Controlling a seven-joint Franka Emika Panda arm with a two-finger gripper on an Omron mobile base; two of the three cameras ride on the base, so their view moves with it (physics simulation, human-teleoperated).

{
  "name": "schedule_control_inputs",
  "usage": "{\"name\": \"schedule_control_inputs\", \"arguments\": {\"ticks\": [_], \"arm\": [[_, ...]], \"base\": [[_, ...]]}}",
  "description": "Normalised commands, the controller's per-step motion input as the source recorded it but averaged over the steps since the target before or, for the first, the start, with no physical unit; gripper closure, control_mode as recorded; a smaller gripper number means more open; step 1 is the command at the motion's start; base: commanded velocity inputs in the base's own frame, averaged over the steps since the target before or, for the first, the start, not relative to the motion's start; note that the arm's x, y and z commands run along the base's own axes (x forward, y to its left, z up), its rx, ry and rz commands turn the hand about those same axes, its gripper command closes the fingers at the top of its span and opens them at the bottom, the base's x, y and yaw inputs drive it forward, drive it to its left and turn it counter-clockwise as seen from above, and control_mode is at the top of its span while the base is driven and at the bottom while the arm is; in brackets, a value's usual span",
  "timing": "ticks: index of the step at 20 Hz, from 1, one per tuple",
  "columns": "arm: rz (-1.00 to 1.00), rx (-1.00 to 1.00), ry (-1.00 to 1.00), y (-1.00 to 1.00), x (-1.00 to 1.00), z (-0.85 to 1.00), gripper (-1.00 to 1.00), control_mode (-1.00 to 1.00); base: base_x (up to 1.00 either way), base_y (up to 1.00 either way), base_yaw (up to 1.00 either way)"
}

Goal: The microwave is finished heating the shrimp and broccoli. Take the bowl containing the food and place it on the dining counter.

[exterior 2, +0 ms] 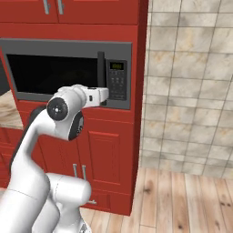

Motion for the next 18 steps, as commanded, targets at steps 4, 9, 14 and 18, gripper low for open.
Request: {"name": "schedule_control_inputs", "arguments": {"ticks": [4, 9, 14, 18], "arm": [[0.00, 0.00, 0.00, 0.00, 0.64, 0.00, -1.00, -1.00], [0.00, 0.00, 0.00, 0.00, 0.66, 0.00, -1.00, -1.00], [0.00, 0.00, 0.02, 0.00, 0.66, 0.00, -1.00, -1.00], [0.00, 0.00, 0.05, 0.00, 0.58, 0.00, -1.00, -1.00]], "base": [[0.00, 0.00, 0.00], [0.00, 0.00, 0.00], [0.00, 0.00, 0.00], [0.00, 0.00, 0.00]]}}
